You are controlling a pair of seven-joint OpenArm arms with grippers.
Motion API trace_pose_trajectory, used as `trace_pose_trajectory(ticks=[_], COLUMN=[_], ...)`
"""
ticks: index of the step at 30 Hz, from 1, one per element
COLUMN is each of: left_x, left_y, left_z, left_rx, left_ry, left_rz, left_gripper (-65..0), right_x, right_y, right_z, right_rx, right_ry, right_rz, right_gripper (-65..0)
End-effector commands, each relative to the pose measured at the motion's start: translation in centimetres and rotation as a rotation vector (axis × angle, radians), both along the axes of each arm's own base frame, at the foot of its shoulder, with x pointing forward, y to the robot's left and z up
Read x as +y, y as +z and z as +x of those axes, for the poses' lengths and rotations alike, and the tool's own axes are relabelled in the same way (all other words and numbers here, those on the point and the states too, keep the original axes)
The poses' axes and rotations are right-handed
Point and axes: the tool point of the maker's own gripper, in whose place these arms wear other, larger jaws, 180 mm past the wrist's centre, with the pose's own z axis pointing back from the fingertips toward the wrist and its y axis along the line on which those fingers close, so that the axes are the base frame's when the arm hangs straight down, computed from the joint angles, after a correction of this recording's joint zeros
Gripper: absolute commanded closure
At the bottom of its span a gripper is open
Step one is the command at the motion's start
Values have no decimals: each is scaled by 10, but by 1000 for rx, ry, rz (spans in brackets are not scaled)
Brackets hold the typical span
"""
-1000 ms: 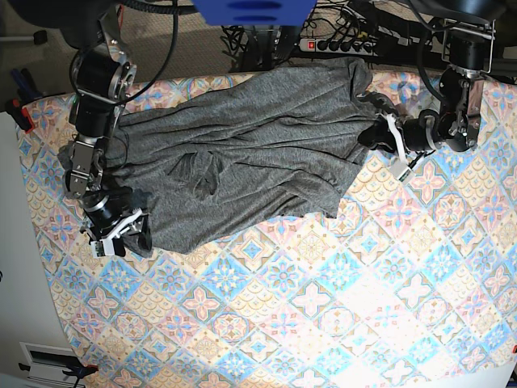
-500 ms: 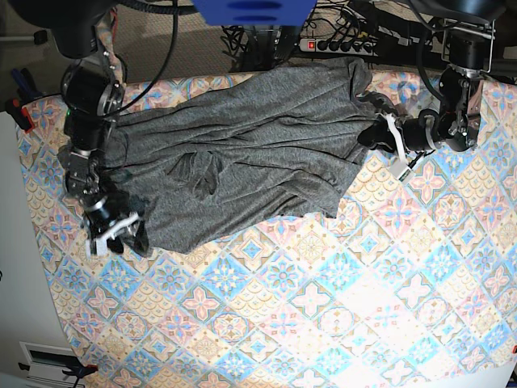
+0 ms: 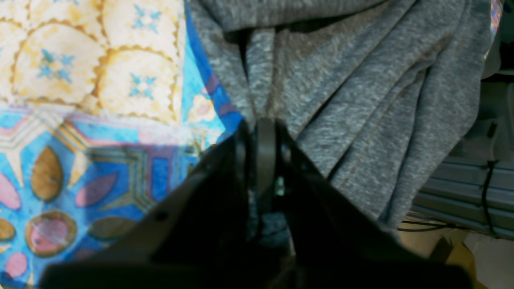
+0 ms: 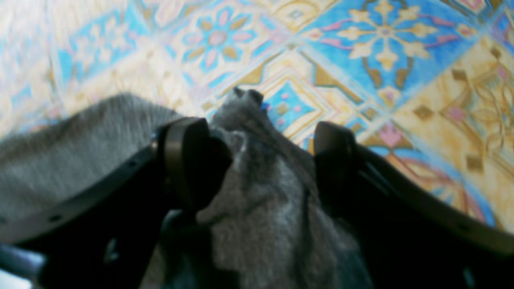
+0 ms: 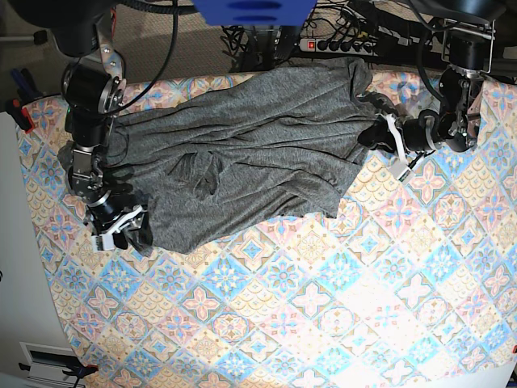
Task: Layout the t-shirt on the table in an organized manner, then fold the t-shirt properly
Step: 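Grasp the shirt end with the right gripper while the left holds the other end, then lift and pull the shirt ends apart with both grippers to stretch it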
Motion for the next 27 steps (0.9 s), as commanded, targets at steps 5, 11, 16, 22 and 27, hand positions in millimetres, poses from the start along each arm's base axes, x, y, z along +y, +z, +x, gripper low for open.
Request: trace_pose_trajectory(ticks=[5, 11, 16, 22, 27], left_x=[45, 45, 44, 35, 22], left_y=[-32, -31, -31, -16, 5], left_z=[-45, -45, -43, 0, 45], left_rx=[192, 190, 186, 84, 0], left_ry=[-79, -79, -77, 47, 52], left_rz=[266, 266, 261, 191, 170], left_gripper=[0, 0, 0, 0, 0], right_x=[8, 7, -24, -58, -63], right_y=[-9, -6, 39, 85, 85], right_z=[-4, -1, 22, 34, 25], right_rx=[59, 48, -88, -218, -226], right_ry=[131, 125, 6, -101, -101], right_rz=[-143, -141, -130, -142, -174], right_gripper=[-198, 0, 0, 0, 0])
